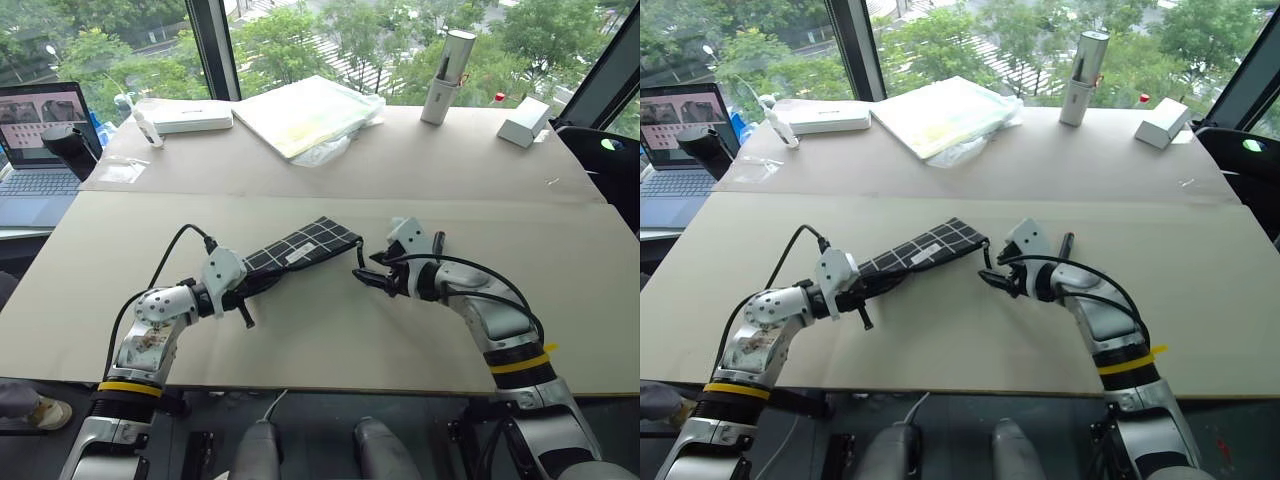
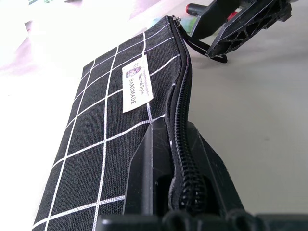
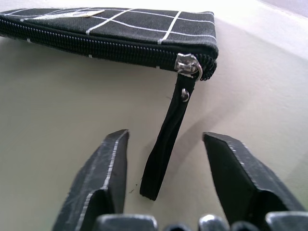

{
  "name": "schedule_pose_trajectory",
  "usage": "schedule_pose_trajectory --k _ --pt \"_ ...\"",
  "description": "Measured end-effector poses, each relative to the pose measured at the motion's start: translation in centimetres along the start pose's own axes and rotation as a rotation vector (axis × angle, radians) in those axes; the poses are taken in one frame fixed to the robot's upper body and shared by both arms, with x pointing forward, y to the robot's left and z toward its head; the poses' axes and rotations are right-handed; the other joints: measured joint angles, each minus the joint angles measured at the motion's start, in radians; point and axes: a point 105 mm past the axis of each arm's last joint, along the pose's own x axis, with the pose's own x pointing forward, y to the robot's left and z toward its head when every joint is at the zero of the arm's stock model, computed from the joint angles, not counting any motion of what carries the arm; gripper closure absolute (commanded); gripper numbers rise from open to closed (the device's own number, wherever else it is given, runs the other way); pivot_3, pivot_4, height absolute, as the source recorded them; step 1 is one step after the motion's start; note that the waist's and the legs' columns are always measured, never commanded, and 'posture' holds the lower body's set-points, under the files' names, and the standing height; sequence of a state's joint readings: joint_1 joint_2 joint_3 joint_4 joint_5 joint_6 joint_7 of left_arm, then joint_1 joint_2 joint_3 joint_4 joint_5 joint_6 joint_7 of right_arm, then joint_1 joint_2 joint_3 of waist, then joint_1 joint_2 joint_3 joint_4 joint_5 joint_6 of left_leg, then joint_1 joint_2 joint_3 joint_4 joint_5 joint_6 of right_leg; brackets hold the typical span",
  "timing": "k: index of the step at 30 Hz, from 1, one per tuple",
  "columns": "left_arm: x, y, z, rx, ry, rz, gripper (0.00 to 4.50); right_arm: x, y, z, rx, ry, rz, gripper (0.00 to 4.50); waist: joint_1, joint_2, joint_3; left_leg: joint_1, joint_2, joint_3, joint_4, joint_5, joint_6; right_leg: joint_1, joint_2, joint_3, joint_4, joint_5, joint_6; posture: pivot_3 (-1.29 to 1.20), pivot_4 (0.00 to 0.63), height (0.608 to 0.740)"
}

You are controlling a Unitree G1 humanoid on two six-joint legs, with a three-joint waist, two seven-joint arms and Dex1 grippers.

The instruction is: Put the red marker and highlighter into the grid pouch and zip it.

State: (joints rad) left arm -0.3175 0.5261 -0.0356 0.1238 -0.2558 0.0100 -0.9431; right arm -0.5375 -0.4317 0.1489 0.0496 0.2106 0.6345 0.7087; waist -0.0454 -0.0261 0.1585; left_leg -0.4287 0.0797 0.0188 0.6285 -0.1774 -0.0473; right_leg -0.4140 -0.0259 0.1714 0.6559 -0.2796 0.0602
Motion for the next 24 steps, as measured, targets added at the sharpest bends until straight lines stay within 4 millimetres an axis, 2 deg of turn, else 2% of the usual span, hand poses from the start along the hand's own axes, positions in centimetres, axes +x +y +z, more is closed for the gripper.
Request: schedule_pose_trajectory --k 4,5,19,21,24 --pt "0.2 -0.1 0.2 -0.008 -0.006 0.001 4.5 0.0 0.2 0.1 -0.007 -0.006 0.014 4.24 0.0 0.0 0.0 0.0 0.0 0.0 0.0 0.0 0.0 0.0 0.0 0.0 0.0 0.0 0.0 0.0 0.15 0.739" --pt "0.2 -0.1 0.3 -0.006 -0.009 0.002 4.5 0.0 0.2 0.2 -0.011 -0.01 0.018 4.47 0.0 0.0 0.0 0.0 0.0 0.0 0.0 0.0 0.0 0.0 0.0 0.0 0.0 0.0 0.0 0.0 0.15 0.739" --pt "0.5 -0.1 1.0 -0.02 -0.026 0.014 4.5 1.0 1.7 1.0 -0.026 -0.038 0.097 4.47 0.0 0.0 0.0 0.0 0.0 0.0 0.0 0.0 0.0 0.0 0.0 0.0 0.0 0.0 0.0 0.0 0.15 0.739" --pt "0.5 -0.1 1.0 -0.02 -0.028 0.017 4.5 1.3 2.4 1.6 -0.025 -0.061 0.129 4.47 0.0 0.0 0.0 -0.001 0.0 -0.001 0.0 0.0 0.0 -0.001 0.0 0.0 0.0 0.0 0.0 0.0 0.15 0.739" --pt "0.6 -0.2 1.1 -0.022 -0.033 0.018 4.5 2.1 4.8 2.7 -0.038 -0.079 0.222 4.47 -0.002 0.0 0.0 -0.002 0.0 -0.001 0.0 0.0 0.0 -0.003 0.0 0.0 0.002 0.0 0.0 0.0 0.15 0.739"
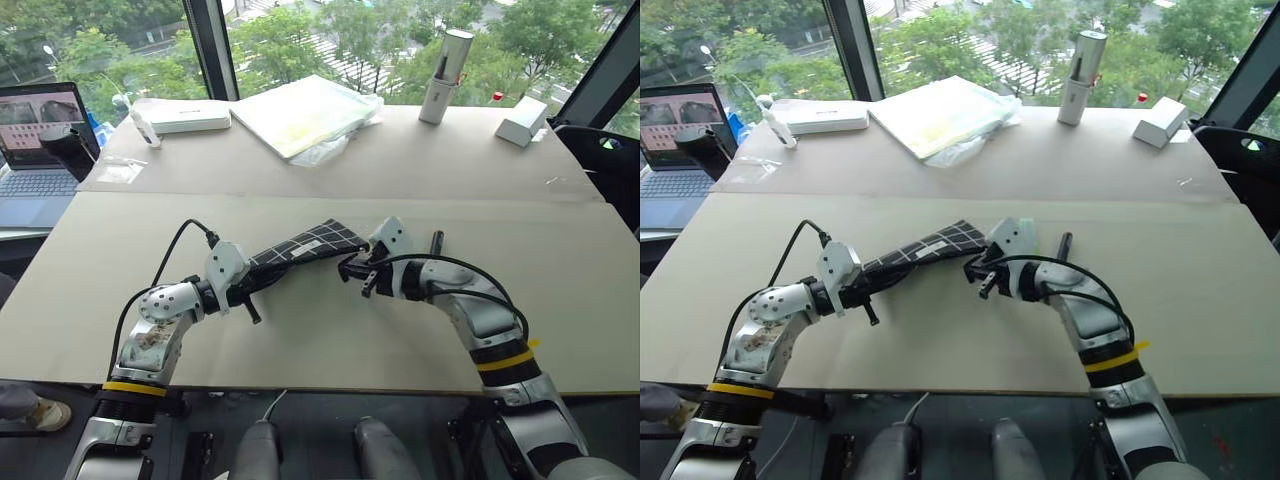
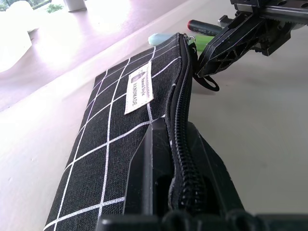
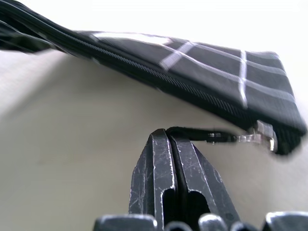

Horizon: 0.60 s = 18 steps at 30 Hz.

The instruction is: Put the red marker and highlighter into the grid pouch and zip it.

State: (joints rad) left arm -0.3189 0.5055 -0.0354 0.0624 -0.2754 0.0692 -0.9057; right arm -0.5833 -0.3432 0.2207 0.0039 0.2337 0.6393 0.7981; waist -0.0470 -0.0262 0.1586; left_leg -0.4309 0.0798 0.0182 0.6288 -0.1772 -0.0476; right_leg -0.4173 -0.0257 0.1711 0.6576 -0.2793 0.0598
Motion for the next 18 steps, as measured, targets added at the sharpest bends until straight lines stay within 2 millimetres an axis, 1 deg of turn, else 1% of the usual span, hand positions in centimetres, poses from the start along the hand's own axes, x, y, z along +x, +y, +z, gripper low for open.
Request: schedule_pose_trajectory --k 4,6,8,11,13,18 --pt "0.5 0.1 0.6 0.007 -0.02 -0.006 4.5 1.8 2.0 2.1 -0.011 -0.035 0.084 4.47 0.001 0.0 0.0 -0.002 0.0 0.0 0.0 0.001 -0.001 -0.003 0.0 0.0 0.003 0.0 0.0 0.0 0.15 0.739" --pt "0.7 0.1 0.9 0.014 -0.033 -0.009 4.5 2.4 2.9 3.2 -0.025 -0.057 0.122 4.47 0.003 0.0 0.0 -0.002 0.0 -0.001 0.001 0.001 -0.001 -0.003 0.0 0.0 0.003 0.0 0.0 0.0 0.15 0.739" --pt "0.7 0.2 1.0 0.015 -0.035 -0.008 4.5 2.4 3.0 3.5 -0.033 -0.06 0.13 4.47 0.006 0.0 0.0 -0.003 0.0 -0.001 0.002 0.001 -0.001 -0.003 0.0 -0.001 0.003 0.0 0.0 0.0 0.15 0.739" --pt "0.8 0.2 0.8 0.009 -0.032 -0.011 4.5 2.2 2.8 3.3 -0.035 -0.049 0.129 4.47 0.006 0.0 0.0 -0.004 0.0 -0.002 0.003 0.001 -0.001 -0.003 0.0 -0.001 0.003 0.0 0.0 0.0 0.15 0.739" --pt "0.8 0.1 0.8 0.006 -0.03 -0.013 4.5 1.7 1.9 2.9 -0.052 -0.028 0.104 4.47 0.005 0.0 0.0 -0.004 0.0 -0.002 0.003 0.001 -0.001 -0.003 0.0 -0.002 0.003 0.0 0.0 0.0 0.15 0.739" --pt "0.8 0.1 0.7 0.006 -0.027 -0.017 4.5 -0.2 -2.1 2.0 -0.071 0.015 -0.037 4.47 0.004 0.0 0.0 -0.004 0.0 -0.002 0.003 0.001 -0.001 -0.004 0.0 -0.002 0.003 0.0 0.0 0.0 0.15 0.739"
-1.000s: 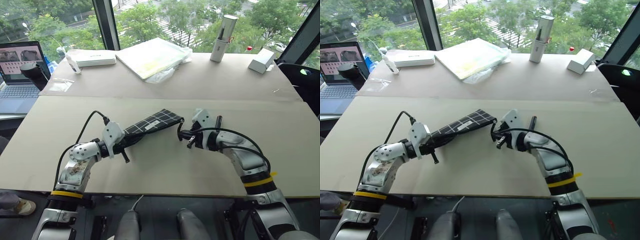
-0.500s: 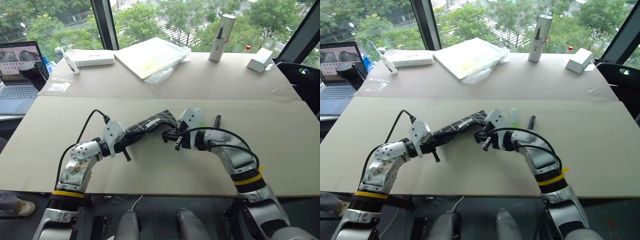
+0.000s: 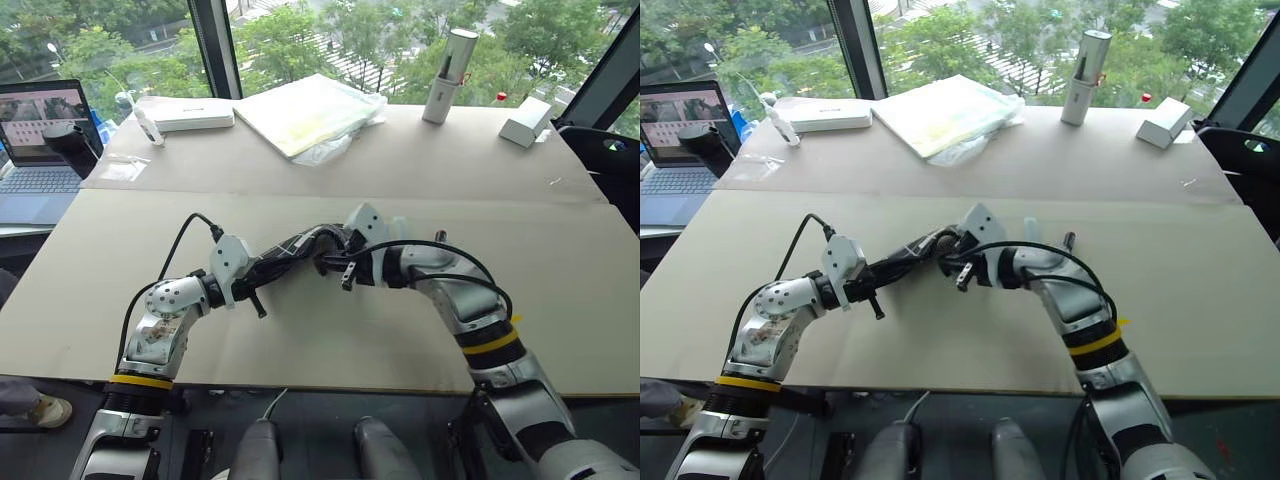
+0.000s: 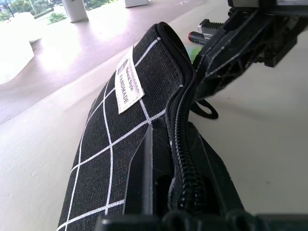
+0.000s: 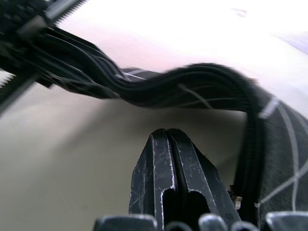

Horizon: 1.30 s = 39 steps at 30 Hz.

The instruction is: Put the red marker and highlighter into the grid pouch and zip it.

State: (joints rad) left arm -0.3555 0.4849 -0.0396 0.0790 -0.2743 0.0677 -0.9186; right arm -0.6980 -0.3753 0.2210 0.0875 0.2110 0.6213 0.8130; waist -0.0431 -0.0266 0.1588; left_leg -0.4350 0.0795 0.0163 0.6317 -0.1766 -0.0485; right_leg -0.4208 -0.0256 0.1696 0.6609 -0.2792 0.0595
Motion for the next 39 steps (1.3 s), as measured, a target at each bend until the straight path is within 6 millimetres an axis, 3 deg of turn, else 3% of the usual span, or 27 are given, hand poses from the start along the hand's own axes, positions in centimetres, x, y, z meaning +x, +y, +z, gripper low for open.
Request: schedule_pose_trajectory --k 4,9,16,26,31,36,39 --pt "0.0 -0.1 0.0 0.002 0.004 -0.012 4.5 -2.0 -3.8 0.2 0.003 -0.001 -0.14 4.47 -0.001 0.0 0.0 0.0 0.0 0.0 0.0 0.0 0.0 0.0 0.0 0.0 0.0 0.0 0.0 0.0 0.15 0.739" --pt "0.0 -0.3 -0.1 0.004 0.01 -0.026 4.5 -3.0 -5.2 0.3 0.014 -0.01 -0.182 4.47 -0.004 0.0 0.0 0.0 0.0 0.0 -0.001 0.0 0.0 0.0 0.0 0.0 0.0 0.0 0.0 0.0 0.15 0.739" --pt "0.2 -0.3 -0.3 0.006 0.024 -0.058 4.5 -2.5 0.9 -0.5 0.026 0.012 0.128 4.47 -0.002 0.0 0.0 -0.001 0.0 -0.001 0.001 0.0 0.0 0.0 0.0 0.0 0.001 0.0 0.0 0.0 0.15 0.739" --pt "0.3 -0.3 -0.4 0.0 0.033 -0.085 4.5 -2.5 0.9 -0.1 0.021 0.018 0.125 4.47 -0.001 0.0 0.0 -0.001 0.0 -0.002 0.002 0.0 0.0 0.0 0.0 -0.001 0.001 0.0 0.0 0.0 0.15 0.739" --pt "0.8 -0.5 -0.4 -0.009 0.023 -0.094 4.5 -2.4 0.2 2.0 0.033 -0.044 0.101 4.47 -0.001 0.0 0.0 -0.001 0.0 -0.002 0.002 0.0 0.0 0.0 0.0 -0.001 0.001 0.0 0.0 0.0 0.15 0.739" --pt "1.0 -0.8 -0.7 -0.012 0.034 -0.11 4.5 -2.0 2.7 3.4 0.053 -0.088 0.217 4.47 -0.001 0.0 0.0 -0.002 0.0 -0.003 0.002 0.0 0.0 0.0 0.0 -0.002 0.001 0.0 0.0 0.0 0.15 0.739" --pt "1.2 -1.0 -0.8 -0.016 0.034 -0.116 4.5 -1.6 3.4 3.2 0.053 -0.074 0.255 4.47 0.0 0.0 0.0 -0.002 -0.001 -0.004 0.002 0.0 0.0 0.0 0.0 -0.003 0.002 0.0 0.0 0.0 0.15 0.739"
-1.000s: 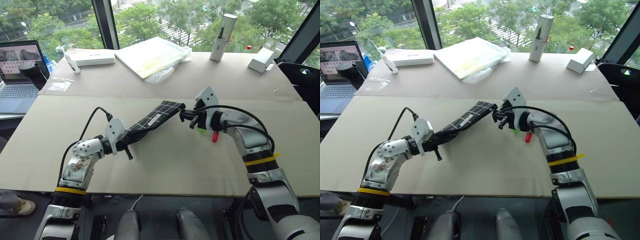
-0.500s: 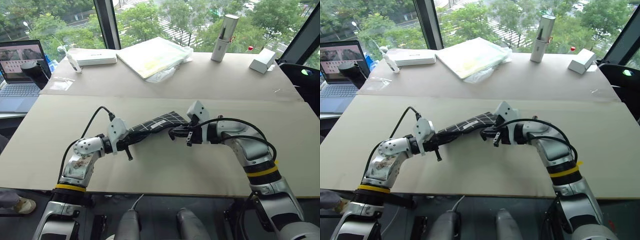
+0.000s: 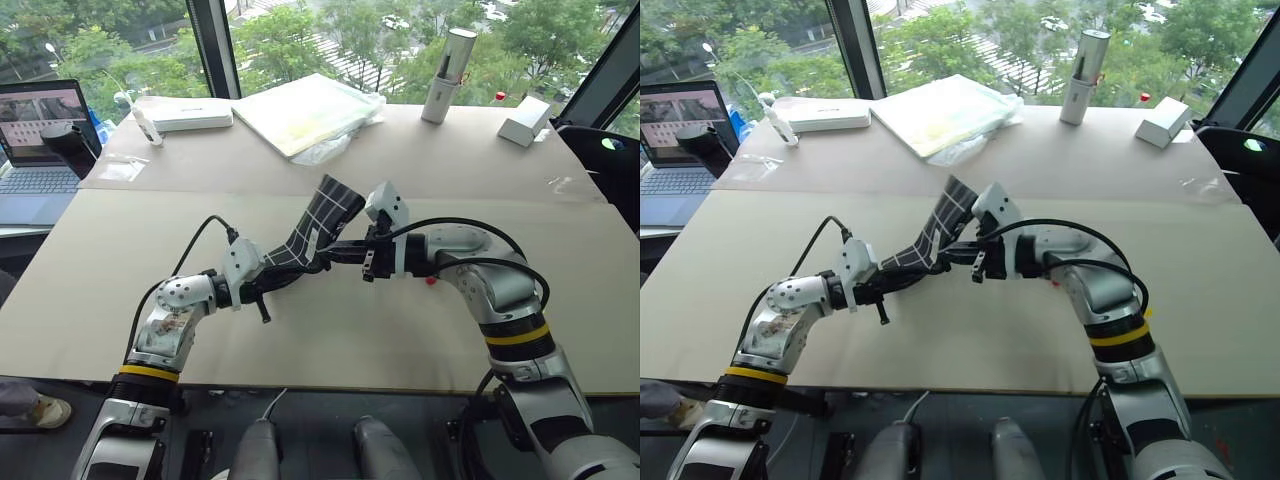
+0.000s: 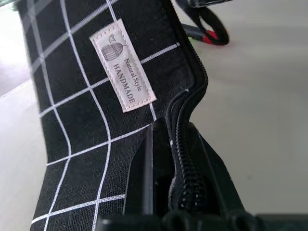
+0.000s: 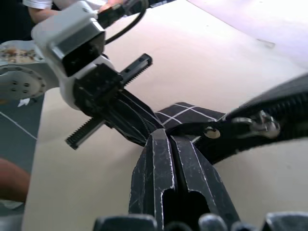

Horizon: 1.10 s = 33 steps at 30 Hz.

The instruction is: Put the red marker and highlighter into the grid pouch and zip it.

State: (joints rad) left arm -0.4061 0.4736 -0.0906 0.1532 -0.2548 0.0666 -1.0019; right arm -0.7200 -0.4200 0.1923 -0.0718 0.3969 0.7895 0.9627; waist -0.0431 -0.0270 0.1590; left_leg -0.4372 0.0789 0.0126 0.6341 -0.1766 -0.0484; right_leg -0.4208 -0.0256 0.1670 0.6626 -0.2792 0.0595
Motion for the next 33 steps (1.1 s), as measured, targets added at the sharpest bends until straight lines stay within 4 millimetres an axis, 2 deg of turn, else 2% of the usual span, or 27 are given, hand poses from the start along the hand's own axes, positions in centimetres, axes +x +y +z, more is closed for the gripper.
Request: schedule_pose_trajectory --k 7,12,16,20,25,33 --pt "0.0 0.1 0.0 -0.001 0.001 0.007 4.5 -0.1 -0.7 -1.3 -0.013 0.073 0.0 4.47 0.0 0.0 0.0 0.0 0.0 0.0 0.0 0.0 0.0 0.0 0.0 0.0 0.0 0.0 0.0 0.0 0.15 0.739" --pt "-0.3 -0.1 -0.5 -0.017 0.01 0.021 4.5 0.7 -1.0 -2.3 -0.051 0.123 -0.006 4.47 -0.003 0.0 0.0 -0.001 0.0 -0.001 0.0 0.0 0.0 -0.001 0.0 -0.001 0.0 0.0 0.0 0.0 0.15 0.739" --pt "-0.4 0.1 -0.4 -0.015 0.007 0.038 4.5 1.2 -2.0 -1.6 -0.069 0.112 -0.038 4.47 -0.002 0.0 0.0 -0.001 0.0 -0.001 0.0 0.0 0.0 0.0 0.0 -0.001 0.0 0.0 0.0 0.0 0.15 0.739" --pt "-0.5 0.1 -0.2 -0.009 0.002 0.039 4.5 1.0 -1.6 -1.2 -0.081 0.102 -0.009 4.47 0.003 0.0 0.0 -0.001 0.0 -0.001 0.001 0.0 0.0 0.0 0.0 -0.002 0.0 0.0 0.0 0.0 0.15 0.739" --pt "-0.5 0.2 -0.3 -0.02 0.009 0.036 4.5 0.4 -0.9 -2.5 -0.066 0.129 0.023 4.47 0.001 0.0 0.0 -0.001 0.0 -0.002 0.001 0.0 0.0 0.0 0.0 -0.002 0.0 0.0 0.0 0.0 0.15 0.739" --pt "-0.8 0.3 0.2 -0.013 0.009 0.038 4.5 0.0 -1.6 -2.6 -0.043 0.118 -0.007 4.47 -0.001 0.0 0.0 -0.001 0.0 -0.004 0.001 0.0 0.0 0.0 0.0 -0.003 0.0 0.0 0.0 0.0 0.15 0.739"
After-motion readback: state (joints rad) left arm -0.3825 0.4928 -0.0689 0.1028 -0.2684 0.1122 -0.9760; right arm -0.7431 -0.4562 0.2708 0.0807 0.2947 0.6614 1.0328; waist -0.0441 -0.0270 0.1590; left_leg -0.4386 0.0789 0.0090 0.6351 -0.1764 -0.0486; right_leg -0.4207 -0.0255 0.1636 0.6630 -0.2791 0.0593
